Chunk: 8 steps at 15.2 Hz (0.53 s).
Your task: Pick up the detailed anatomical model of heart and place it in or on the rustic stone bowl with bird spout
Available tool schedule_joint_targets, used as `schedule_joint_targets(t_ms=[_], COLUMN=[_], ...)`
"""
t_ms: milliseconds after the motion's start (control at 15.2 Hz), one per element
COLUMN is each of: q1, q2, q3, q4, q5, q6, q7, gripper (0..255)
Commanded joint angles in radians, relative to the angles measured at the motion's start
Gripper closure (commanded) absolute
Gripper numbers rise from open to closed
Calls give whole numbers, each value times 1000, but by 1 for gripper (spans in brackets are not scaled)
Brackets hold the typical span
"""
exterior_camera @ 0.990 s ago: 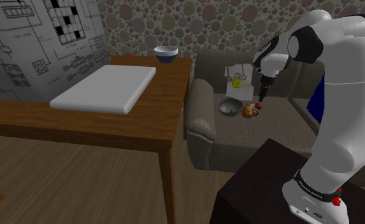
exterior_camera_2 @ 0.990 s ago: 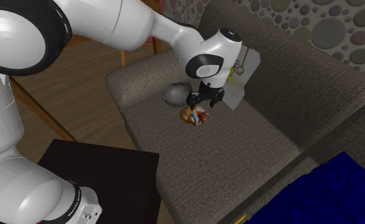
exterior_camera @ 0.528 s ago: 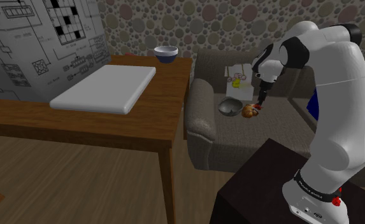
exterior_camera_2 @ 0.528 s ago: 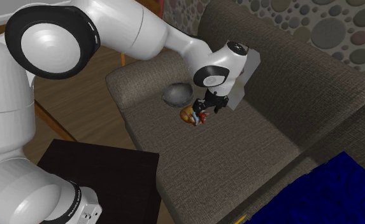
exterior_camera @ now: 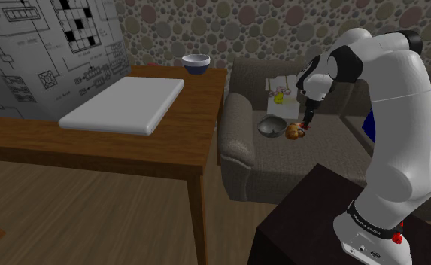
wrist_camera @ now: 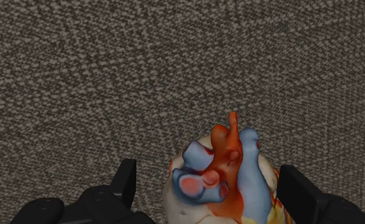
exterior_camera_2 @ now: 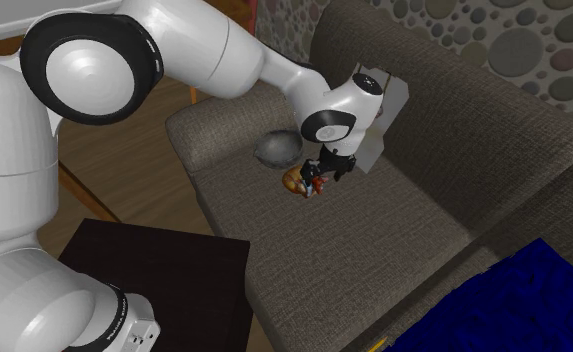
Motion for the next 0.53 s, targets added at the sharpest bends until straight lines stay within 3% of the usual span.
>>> schedule_joint_targets(t_ms=[0,66,132,462], q1=[0,0,0,0], q2=[0,0,0,0], q3=[0,0,0,0], q4=[0,0,0,0], q5=[0,0,0,0], q6=[0,0,0,0], q7=[0,0,0,0], gripper=[0,0,255,255])
